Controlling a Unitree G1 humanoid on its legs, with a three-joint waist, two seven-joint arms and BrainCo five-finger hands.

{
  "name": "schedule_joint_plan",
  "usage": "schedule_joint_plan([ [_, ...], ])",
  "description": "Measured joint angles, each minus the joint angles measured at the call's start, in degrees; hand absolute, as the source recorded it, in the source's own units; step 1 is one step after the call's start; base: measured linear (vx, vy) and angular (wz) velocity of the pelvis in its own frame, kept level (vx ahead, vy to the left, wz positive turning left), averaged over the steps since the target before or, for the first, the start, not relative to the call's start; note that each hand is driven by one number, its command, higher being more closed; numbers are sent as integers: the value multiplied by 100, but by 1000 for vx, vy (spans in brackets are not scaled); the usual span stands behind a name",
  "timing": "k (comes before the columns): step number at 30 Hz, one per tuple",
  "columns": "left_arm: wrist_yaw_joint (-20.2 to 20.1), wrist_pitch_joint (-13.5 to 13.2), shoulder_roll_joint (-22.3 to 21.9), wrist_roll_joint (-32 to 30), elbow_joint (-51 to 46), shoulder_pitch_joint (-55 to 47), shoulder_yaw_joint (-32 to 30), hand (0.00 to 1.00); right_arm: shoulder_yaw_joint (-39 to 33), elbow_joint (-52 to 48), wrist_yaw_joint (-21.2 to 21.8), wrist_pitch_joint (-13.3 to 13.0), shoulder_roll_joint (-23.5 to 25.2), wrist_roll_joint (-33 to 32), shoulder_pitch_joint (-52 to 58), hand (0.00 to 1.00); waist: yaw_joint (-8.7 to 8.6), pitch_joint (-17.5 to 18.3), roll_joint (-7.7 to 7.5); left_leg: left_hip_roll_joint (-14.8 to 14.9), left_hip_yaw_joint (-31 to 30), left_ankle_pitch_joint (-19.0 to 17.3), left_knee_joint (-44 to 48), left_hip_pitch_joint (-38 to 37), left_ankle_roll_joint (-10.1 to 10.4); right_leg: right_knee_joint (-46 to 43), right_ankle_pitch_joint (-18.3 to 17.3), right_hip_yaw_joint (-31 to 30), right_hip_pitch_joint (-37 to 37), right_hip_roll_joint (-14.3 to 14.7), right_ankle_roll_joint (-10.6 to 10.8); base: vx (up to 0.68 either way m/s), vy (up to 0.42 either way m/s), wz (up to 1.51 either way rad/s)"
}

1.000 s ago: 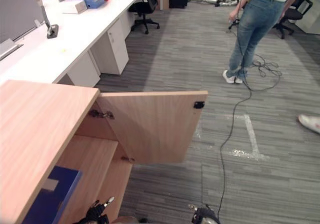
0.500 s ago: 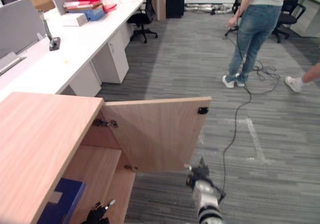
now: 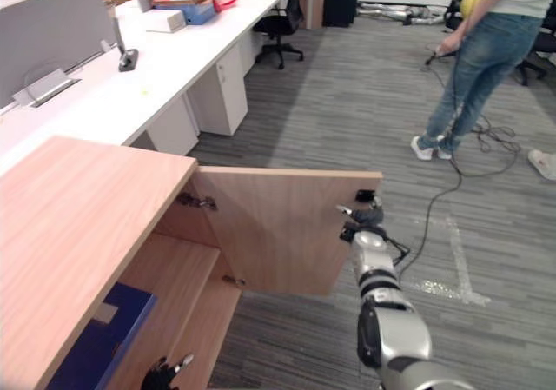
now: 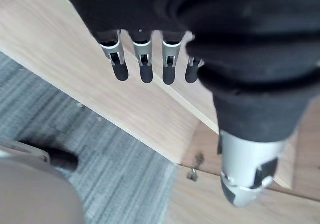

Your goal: Walk over to the cabinet, pick up the folder, carry it to the office cabinet, place the folder inside the office cabinet, then close the office cabinet door

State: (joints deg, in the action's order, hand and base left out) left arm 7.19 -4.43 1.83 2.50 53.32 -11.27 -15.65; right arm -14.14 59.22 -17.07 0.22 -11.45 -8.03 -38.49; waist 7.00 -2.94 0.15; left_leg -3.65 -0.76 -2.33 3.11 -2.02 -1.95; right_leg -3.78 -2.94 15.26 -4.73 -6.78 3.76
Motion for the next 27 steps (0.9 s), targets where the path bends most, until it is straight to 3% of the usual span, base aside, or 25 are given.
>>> schedule_joint_plan([
  [5, -13, 55, 208, 10, 71, -464, 99, 0, 269, 383, 75, -1, -434, -147, -240, 0, 27, -201, -156, -110, -300, 128, 22, 167, -15, 178, 61, 202, -54, -45, -15, -74, 18, 31],
  [10, -83, 52, 268, 8, 124, -550, 233, 0, 586, 701, 199, -2, -797, -383, -465, 0, 35, -361, -140, -165, -567, 234, 55, 299, 0, 240, 87, 374, -58, -34, -15, -78, 7, 23],
  [17, -140, 43, 293, 3, 124, -553, 320, 0, 1771, 796, 530, -4, -1364, -386, -471, 0, 28, -546, -115, -101, -958, 270, 281, 509, 63, 252, 83, 635, -53, 114, -92, -52, -52, 19],
  [20, -147, 47, 294, 5, 132, -579, 321, 0, 2906, 626, 669, 24, -1612, -140, -400, 0, -6, -641, -112, -5, -1001, 212, 406, 562, 149, 261, 92, 590, -43, 217, -149, -29, -56, -9],
  [22, -148, 47, 286, 3, 151, -568, 308, 0, 3931, -54, 849, 66, -2014, 153, -87, 0, -44, -687, -110, 130, -996, 48, 714, 716, 239, 269, 99, 507, -13, 346, -224, -2, -83, -19],
  [27, -187, 52, 293, -76, 257, -335, 191, 0, 5175, -1656, 1494, 81, -2764, 650, 562, 0, -100, -724, -105, 462, -958, -344, 1412, 1005, 505, 262, 30, 436, -38, 701, -452, -8, -98, -22],
])
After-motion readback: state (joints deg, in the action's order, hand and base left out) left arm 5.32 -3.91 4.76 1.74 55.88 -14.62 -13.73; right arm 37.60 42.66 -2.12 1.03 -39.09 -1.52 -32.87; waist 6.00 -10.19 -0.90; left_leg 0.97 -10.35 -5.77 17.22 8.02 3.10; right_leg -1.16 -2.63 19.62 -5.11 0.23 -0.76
